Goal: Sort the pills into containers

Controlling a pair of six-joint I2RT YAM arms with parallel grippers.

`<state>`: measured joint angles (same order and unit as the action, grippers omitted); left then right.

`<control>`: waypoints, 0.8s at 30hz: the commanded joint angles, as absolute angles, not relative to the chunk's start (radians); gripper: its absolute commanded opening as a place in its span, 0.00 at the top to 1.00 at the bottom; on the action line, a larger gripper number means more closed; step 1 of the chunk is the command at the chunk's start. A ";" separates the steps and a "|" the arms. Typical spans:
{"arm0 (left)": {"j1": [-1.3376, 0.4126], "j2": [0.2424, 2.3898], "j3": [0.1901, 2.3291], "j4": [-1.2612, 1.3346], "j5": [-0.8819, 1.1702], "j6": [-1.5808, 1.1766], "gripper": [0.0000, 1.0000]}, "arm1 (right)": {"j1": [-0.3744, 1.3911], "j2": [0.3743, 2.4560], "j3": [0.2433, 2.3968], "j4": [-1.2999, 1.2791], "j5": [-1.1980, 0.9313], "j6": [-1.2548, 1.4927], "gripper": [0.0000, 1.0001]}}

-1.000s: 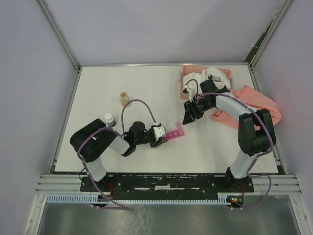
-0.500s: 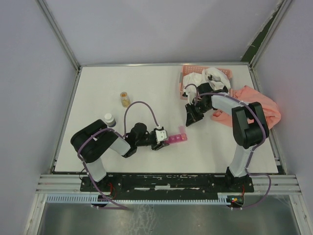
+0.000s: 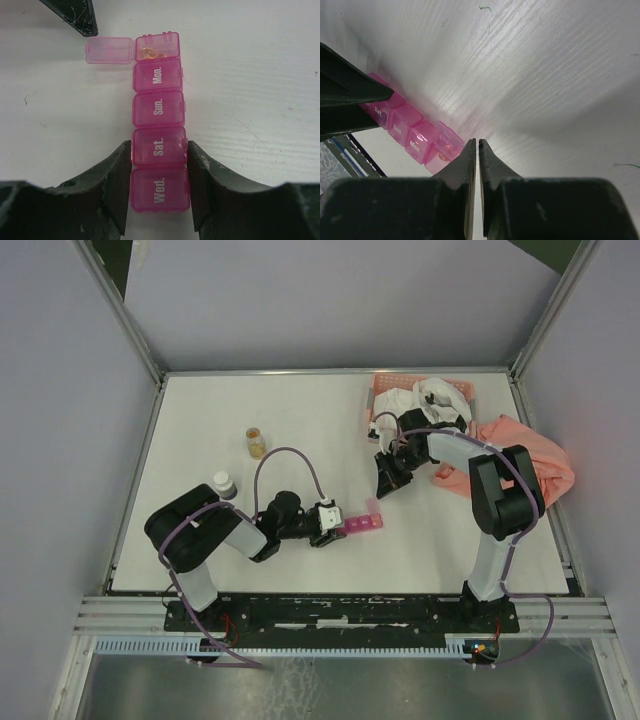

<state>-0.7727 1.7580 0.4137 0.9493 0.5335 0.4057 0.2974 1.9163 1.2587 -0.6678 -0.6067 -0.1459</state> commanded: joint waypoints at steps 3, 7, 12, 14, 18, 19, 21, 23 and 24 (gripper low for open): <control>-0.779 1.748 0.416 0.950 0.553 0.443 0.58 | 0.304 1.887 1.292 -0.668 -0.626 -0.159 0.88; -0.779 1.747 0.416 0.946 0.554 0.443 0.58 | 0.304 1.885 1.293 -0.668 -0.628 -0.160 0.88; -0.778 1.745 0.419 0.944 0.554 0.445 0.58 | 0.304 1.891 1.293 -0.669 -0.629 -0.160 0.88; -0.779 1.744 0.417 0.942 0.555 0.445 0.58 | 0.304 1.893 1.292 -0.669 -0.628 -0.158 0.88; -0.779 1.742 0.416 0.942 0.555 0.445 0.58 | 0.304 1.896 1.292 -0.667 -0.629 -0.155 0.88; -0.779 1.743 0.417 0.942 0.555 0.445 0.58 | 0.304 1.896 1.293 -0.668 -0.630 -0.155 0.88; -0.778 1.743 0.417 0.940 0.555 0.445 0.58 | 0.303 1.897 1.292 -0.668 -0.629 -0.155 0.88; -0.779 1.743 0.419 0.940 0.556 0.445 0.59 | 0.303 1.900 1.293 -0.666 -0.630 -0.154 0.88; -0.779 1.743 0.418 0.940 0.557 0.445 0.59 | 0.304 1.904 1.292 -0.666 -0.630 -0.154 0.88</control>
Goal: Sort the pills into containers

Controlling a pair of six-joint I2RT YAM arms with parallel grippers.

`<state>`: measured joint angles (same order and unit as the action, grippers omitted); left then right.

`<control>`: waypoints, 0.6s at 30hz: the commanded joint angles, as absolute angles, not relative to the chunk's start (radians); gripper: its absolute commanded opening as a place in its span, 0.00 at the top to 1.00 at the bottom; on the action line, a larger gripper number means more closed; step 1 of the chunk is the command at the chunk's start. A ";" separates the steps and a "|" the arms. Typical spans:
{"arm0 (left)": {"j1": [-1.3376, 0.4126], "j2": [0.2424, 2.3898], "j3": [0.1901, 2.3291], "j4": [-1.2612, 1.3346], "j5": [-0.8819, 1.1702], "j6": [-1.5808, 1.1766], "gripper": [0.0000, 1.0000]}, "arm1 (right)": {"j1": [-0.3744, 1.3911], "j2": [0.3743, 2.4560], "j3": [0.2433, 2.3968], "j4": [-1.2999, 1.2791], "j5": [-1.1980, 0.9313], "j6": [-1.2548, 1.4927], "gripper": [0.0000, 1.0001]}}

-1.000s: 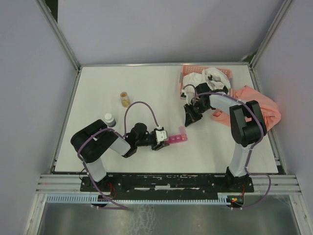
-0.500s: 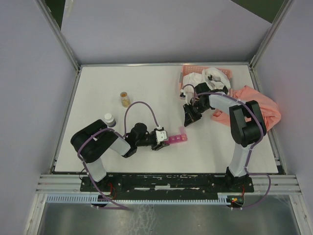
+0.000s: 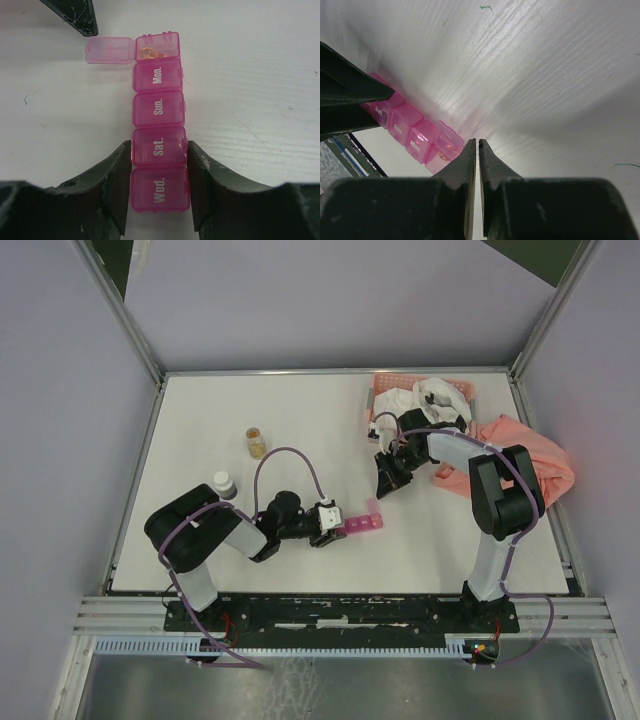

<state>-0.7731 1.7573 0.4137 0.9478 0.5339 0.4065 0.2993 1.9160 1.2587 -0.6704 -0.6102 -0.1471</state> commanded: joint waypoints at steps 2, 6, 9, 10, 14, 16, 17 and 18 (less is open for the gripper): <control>-0.779 1.743 0.419 0.940 0.557 0.445 0.59 | 0.303 1.912 1.293 -0.667 -0.636 -0.150 0.88; -0.778 1.742 0.419 0.939 0.558 0.445 0.59 | 0.304 1.926 1.295 -0.666 -0.654 -0.141 0.88; -0.779 1.741 0.418 0.939 0.559 0.445 0.59 | 0.304 1.932 1.296 -0.667 -0.658 -0.140 0.88; -0.779 1.741 0.419 0.939 0.560 0.445 0.59 | 0.305 1.934 1.295 -0.666 -0.658 -0.139 0.88; -0.778 1.742 0.419 0.939 0.561 0.445 0.59 | 0.305 1.937 1.297 -0.666 -0.658 -0.137 0.88; -0.779 1.740 0.419 0.938 0.561 0.445 0.59 | 0.305 1.939 1.297 -0.666 -0.659 -0.136 0.88; -0.779 1.741 0.420 0.938 0.561 0.445 0.59 | 0.305 1.940 1.298 -0.667 -0.663 -0.135 0.88; -0.779 1.740 0.421 0.935 0.561 0.444 0.59 | 0.305 1.942 1.299 -0.668 -0.671 -0.136 0.88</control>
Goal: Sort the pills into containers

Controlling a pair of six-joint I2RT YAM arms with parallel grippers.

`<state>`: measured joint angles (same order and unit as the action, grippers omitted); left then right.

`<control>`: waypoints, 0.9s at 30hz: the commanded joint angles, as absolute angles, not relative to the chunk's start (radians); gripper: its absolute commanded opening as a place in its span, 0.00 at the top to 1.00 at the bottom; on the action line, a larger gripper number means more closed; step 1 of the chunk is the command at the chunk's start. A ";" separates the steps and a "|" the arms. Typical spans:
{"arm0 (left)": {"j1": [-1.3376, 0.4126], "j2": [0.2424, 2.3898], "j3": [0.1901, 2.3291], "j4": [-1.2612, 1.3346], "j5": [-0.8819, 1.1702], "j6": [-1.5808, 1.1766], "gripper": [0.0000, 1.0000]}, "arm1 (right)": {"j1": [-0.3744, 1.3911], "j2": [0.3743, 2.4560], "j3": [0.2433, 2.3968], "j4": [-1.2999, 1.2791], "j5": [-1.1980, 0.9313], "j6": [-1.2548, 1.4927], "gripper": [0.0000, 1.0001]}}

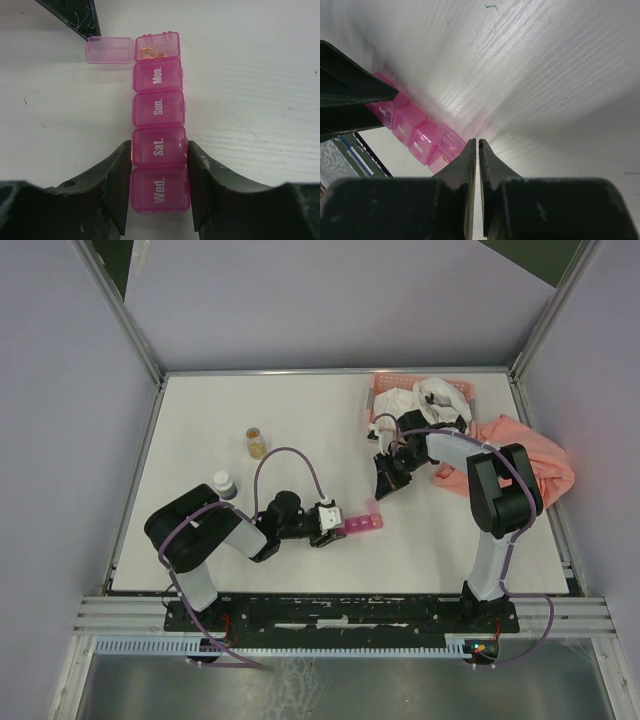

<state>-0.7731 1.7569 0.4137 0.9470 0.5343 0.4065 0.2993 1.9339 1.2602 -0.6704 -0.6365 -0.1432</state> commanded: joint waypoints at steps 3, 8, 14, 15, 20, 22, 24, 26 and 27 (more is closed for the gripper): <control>-0.778 1.742 0.423 0.930 0.561 0.445 0.60 | 0.305 1.945 1.311 -0.696 -0.711 -0.162 0.88; -0.779 1.745 0.426 0.923 0.561 0.443 0.60 | 0.305 1.941 1.330 -0.748 -0.779 -0.226 0.88; -0.779 1.749 0.431 0.918 0.560 0.438 0.60 | 0.305 1.921 1.347 -0.802 -0.807 -0.290 0.88; -0.779 1.750 0.432 0.917 0.560 0.437 0.61 | 0.305 1.917 1.354 -0.826 -0.812 -0.314 0.88; -0.779 1.744 0.436 0.913 0.559 0.430 0.61 | 0.310 1.917 1.386 -0.916 -0.812 -0.392 0.88; -0.778 1.744 0.436 0.910 0.556 0.427 0.61 | 0.321 1.917 1.397 -0.942 -0.795 -0.415 0.88; -0.779 1.741 0.436 0.908 0.554 0.424 0.61 | 0.338 1.919 1.407 -0.965 -0.771 -0.435 0.88; -0.779 1.739 0.436 0.905 0.551 0.422 0.61 | 0.351 1.922 1.413 -0.979 -0.743 -0.448 0.88; -0.779 1.737 0.436 0.906 0.551 0.422 0.61 | 0.361 1.925 1.415 -0.986 -0.733 -0.453 0.88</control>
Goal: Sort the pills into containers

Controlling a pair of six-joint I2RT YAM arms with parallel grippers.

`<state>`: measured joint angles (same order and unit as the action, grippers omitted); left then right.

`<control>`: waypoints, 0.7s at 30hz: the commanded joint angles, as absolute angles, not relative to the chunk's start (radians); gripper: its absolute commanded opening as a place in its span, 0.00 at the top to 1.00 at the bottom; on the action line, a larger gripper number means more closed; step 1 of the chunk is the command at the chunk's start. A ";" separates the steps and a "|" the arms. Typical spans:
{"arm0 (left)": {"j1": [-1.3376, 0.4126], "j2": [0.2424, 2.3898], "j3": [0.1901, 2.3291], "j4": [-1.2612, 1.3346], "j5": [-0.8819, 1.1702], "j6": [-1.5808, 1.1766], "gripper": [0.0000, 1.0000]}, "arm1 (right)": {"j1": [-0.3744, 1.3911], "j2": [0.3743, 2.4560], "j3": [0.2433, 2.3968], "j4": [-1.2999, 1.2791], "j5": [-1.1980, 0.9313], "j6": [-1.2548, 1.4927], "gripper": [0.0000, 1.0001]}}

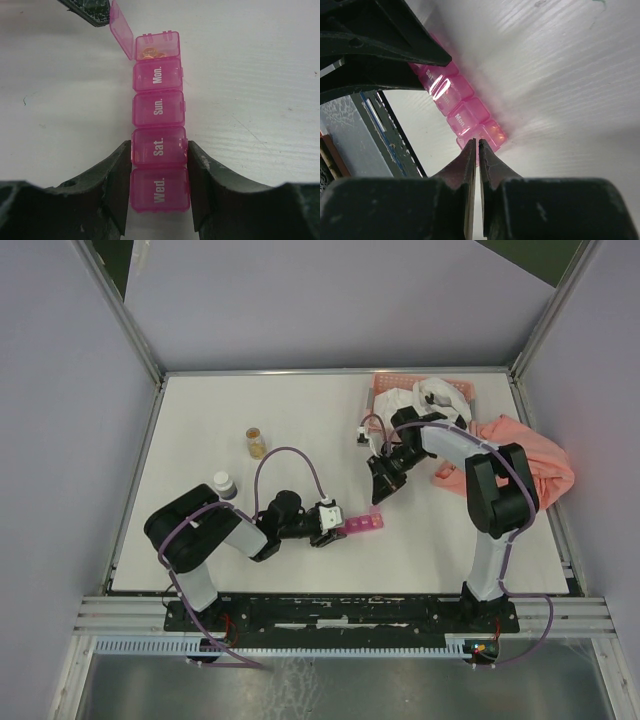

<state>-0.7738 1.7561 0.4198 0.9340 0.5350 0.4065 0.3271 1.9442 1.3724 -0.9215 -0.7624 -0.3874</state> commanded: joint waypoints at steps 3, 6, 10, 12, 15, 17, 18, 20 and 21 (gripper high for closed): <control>-0.779 1.735 0.437 0.903 0.549 0.420 0.61 | 0.377 1.934 1.428 -1.011 -0.707 -0.473 0.88; -0.780 1.736 0.436 0.903 0.548 0.417 0.62 | 0.388 1.933 1.431 -1.020 -0.680 -0.486 0.88; -0.779 1.738 0.436 0.906 0.546 0.409 0.62 | 0.400 1.926 1.433 -1.034 -0.640 -0.506 0.88; -0.779 1.739 0.436 0.909 0.548 0.404 0.62 | 0.407 1.922 1.430 -1.035 -0.624 -0.509 0.88; -0.779 1.740 0.431 0.924 0.545 0.395 0.63 | 0.417 1.918 1.428 -1.036 -0.605 -0.514 0.88; -0.780 1.744 0.432 0.931 0.544 0.390 0.63 | 0.420 1.912 1.415 -1.022 -0.602 -0.512 0.87; -0.779 1.744 0.433 0.930 0.546 0.389 0.63 | 0.425 1.911 1.408 -1.016 -0.599 -0.513 0.87; -0.779 1.745 0.435 0.930 0.547 0.389 0.63 | 0.434 1.907 1.395 -1.007 -0.592 -0.514 0.87; -0.779 1.745 0.436 0.931 0.548 0.388 0.63 | 0.439 1.902 1.384 -0.998 -0.585 -0.515 0.87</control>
